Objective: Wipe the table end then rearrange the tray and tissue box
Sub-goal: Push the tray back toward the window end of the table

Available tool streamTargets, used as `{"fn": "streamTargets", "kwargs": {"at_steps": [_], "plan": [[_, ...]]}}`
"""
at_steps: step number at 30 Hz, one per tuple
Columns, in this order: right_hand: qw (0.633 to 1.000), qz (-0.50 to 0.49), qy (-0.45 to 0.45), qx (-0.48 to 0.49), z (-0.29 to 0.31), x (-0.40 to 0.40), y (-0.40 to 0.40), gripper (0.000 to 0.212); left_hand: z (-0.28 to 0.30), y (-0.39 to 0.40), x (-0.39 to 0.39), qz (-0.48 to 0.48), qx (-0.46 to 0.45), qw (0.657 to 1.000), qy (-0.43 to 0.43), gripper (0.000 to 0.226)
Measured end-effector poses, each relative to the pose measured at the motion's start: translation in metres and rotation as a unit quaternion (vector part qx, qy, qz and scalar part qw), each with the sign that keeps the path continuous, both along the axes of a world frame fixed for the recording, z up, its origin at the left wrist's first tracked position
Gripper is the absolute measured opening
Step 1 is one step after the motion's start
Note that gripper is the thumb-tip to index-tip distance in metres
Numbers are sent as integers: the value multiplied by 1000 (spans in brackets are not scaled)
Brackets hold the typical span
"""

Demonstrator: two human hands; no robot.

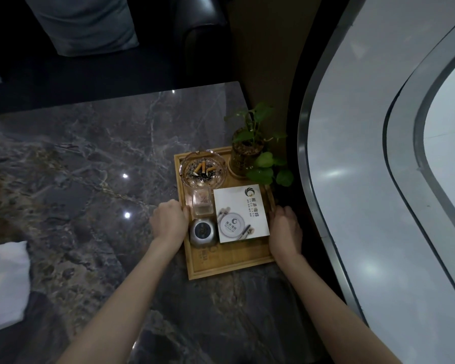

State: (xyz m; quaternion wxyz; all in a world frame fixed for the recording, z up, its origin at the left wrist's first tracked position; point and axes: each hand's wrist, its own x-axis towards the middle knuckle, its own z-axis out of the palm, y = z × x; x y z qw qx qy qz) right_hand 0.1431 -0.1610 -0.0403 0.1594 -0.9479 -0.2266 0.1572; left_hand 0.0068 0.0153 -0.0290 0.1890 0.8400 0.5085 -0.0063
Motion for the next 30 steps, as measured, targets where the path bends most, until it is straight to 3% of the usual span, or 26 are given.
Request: {"fn": "streamTargets", "kwargs": {"at_steps": [2,8,13,17,22,30], "plan": [[999,18,7,-25,-3,-1,0,22,-2,0,-1,-1,-5,1000,-8,31],[997,-18,56,44,0,-1,-5,22,-3,-6,-12,-14,-18,998,-51,29],[994,32,38,93,0,-8,-24,46,6,-33,-32,-16,-8,993,-118,24],[988,56,9,143,1,-32,-44,48,3,-63,-59,-47,-22,990,-133,50],[987,121,7,109,-2,-69,-66,58,-15,-92,-83,-148,-8,987,-61,74],[985,170,-9,2,-18,-98,-98,69,-29,-128,-103,-139,-29,989,-33,83]]}}
